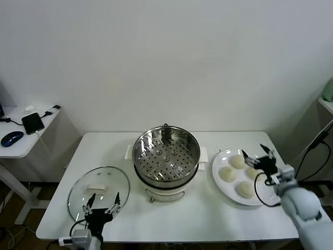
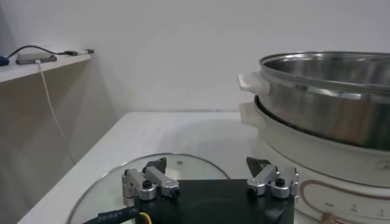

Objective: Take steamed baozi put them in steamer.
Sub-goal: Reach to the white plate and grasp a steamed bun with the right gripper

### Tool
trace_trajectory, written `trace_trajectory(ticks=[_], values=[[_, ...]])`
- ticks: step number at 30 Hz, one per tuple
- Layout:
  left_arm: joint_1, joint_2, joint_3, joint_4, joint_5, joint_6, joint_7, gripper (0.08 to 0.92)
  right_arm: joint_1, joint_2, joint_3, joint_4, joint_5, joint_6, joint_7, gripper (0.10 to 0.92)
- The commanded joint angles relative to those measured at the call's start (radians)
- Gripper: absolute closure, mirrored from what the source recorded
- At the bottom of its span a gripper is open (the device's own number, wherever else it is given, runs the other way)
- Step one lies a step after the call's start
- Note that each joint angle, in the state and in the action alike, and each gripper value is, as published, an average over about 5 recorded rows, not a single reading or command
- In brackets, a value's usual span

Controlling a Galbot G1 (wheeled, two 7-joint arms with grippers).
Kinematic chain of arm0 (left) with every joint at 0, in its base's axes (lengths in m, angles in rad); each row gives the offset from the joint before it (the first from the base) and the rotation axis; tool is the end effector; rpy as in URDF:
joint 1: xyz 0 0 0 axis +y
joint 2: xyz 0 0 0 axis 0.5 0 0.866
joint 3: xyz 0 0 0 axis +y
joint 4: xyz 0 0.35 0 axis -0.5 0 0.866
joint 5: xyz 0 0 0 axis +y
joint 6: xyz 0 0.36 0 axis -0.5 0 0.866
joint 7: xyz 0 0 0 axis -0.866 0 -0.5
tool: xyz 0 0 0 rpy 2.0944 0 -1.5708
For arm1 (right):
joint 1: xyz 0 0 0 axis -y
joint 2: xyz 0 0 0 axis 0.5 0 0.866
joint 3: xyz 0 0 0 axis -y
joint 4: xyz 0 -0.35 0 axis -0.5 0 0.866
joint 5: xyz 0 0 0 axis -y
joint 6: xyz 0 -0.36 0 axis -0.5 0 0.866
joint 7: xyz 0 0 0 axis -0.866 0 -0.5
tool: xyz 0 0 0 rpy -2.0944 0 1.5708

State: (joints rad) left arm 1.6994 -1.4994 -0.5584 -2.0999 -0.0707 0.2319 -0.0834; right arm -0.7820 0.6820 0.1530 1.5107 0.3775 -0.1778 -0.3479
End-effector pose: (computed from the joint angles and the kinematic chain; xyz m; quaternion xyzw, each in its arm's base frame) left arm 0.1454 0.0228 -0.3213 0.0383 -0.9836 -0.0117 0.1757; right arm 0.4111 -0.2065 -0.2358 0.2361 -0.9271 0.2564 0.1376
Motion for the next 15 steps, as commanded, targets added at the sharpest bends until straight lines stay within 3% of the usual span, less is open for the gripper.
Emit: trace_trajectory(ticks=[1, 8, 15], values=[[-0.003, 0.015, -0.009, -0.01, 0.0, 0.0, 0.001, 0.177, 0.97, -0.314, -0.993, -0.328, -0.095, 0.181, -0.68, 0.203], [-0.004, 0.014, -0.003, -0.003, -0.006, -0.003, 0.002, 0.177, 1.401, -0.152, -1.526, -0.547, -0.186, 0.325, -0.97, 0.202], [-0.019, 0.016, 0.0, 0.02, -0.01, -0.011, 0.003, 0.177, 1.378, 0.032, -1.626, -0.668, -0.143, 0.288, -0.939, 0.203]])
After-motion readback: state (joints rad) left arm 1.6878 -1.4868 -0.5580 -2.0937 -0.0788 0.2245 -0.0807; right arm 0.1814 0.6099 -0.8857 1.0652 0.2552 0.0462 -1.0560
